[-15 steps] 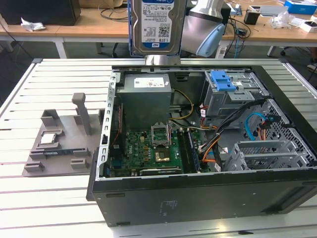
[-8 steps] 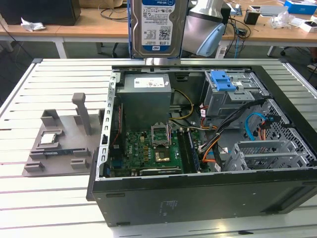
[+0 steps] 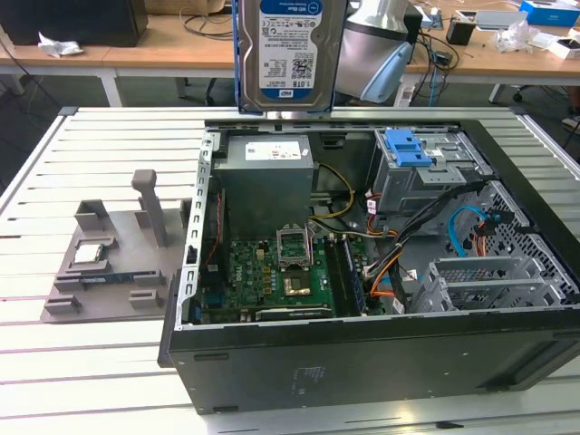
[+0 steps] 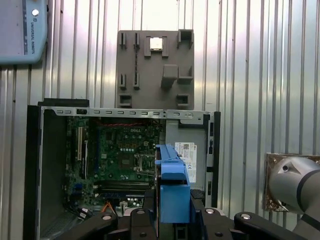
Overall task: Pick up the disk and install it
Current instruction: 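Pick up the disk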
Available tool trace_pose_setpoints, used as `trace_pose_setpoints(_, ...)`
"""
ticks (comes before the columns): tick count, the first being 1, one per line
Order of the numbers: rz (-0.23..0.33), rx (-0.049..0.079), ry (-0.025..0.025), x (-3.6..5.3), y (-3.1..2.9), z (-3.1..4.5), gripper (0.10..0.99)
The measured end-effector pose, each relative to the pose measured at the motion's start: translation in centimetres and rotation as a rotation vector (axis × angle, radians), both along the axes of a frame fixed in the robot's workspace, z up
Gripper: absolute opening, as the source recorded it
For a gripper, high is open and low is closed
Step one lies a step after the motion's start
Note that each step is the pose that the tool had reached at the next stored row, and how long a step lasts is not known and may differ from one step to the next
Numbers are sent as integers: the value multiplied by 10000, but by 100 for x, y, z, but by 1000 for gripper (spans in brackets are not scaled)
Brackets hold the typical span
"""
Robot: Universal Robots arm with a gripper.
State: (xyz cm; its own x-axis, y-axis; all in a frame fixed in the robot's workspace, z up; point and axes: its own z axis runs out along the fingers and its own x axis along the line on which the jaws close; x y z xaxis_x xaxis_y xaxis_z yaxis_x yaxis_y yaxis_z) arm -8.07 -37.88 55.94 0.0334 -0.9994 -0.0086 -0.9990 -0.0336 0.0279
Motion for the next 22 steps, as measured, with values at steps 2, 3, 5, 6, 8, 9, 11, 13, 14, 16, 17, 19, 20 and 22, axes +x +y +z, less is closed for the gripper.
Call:
trace_pose_setpoints(2, 0, 0, 0, 0, -27, -1, 365)
trace_pose_setpoints(3, 0, 0, 0, 0, -40, -1, 365)
trace_pose_setpoints(5, -1, 0, -1, 0, -67, -1, 365)
trace_pose_setpoints(6, -1, 0, 0, 0, -82, -1, 365)
trace_pose_setpoints(8, 0, -1, 0, 0, -112, -1, 365)
trace_pose_setpoints(9, 0, 0, 0, 0, -127, -1, 365)
trace_pose_setpoints(11, -1, 0, 0, 0, -152, -2, 365)
trace_pose_setpoints(13, 0, 0, 0, 0, -185, -2, 365)
trace_pose_setpoints(14, 0, 0, 0, 0, -201, -2, 365)
trace_pose_setpoints(16, 0, -1, 0, 0, -229, -2, 365)
trace_pose_setpoints(17, 0, 0, -1, 0, -248, -2, 365)
trace_pose_setpoints(19, 0, -1, 0, 0, -283, -2, 365)
trace_pose_setpoints(20, 0, 0, -1, 0, -301, -3, 365)
trace_pose_setpoints(22, 0, -1, 0, 0, -350, -4, 365)
